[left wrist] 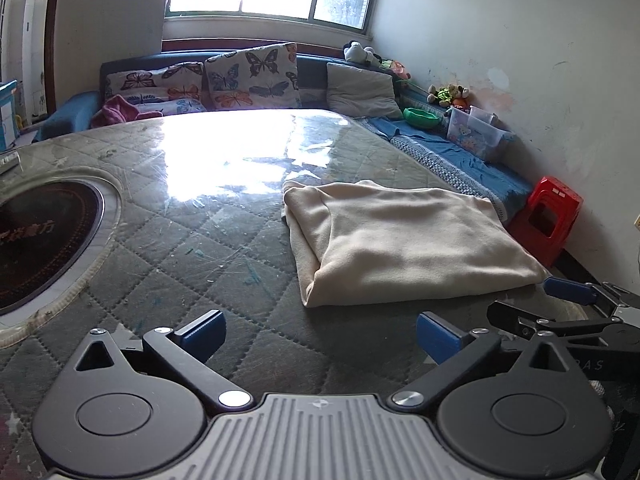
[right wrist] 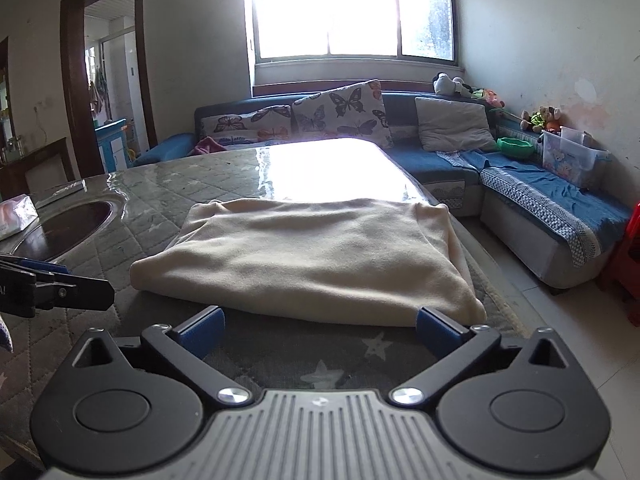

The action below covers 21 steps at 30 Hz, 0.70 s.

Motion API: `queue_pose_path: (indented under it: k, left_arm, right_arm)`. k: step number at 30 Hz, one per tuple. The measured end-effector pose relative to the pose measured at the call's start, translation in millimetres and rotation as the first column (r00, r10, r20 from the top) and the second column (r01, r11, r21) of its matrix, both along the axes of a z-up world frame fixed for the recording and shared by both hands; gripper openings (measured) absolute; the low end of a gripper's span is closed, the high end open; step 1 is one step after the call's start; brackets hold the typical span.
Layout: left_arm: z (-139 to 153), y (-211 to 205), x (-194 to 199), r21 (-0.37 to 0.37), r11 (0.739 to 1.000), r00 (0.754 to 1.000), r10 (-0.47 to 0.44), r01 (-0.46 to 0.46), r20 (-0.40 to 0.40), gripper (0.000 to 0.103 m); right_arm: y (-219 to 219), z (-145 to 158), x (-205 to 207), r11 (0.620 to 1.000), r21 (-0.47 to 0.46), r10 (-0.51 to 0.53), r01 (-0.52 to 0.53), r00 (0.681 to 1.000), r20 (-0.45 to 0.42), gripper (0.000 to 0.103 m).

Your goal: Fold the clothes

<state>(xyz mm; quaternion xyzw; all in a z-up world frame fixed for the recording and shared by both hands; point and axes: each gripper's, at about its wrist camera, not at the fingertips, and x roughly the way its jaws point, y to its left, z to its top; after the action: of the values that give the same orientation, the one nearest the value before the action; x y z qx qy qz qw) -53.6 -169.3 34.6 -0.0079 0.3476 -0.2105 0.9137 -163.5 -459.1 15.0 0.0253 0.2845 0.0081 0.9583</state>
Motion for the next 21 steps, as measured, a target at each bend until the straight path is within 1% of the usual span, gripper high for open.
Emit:
queue_pose_path:
  k: [12,21]
  left_arm:
    - [-0.7,-2.6,-10.2,0.041,0.999,1.0,0.008,-0.009,0.024,0.103]
    - [-1.3,-2.1,-14.3,0.043,0.999,1.0,0.016,-0.017,0.024,0.103]
  right_arm:
    - [5.9,-1.4,-3.9,0.999,-0.02,-0.029,0.028,0.999,-0.025,0.103]
    - [9.3,0.2,-7.0,0.999,-0.031,-0.028,0.028,0.999,-0.026,0.103]
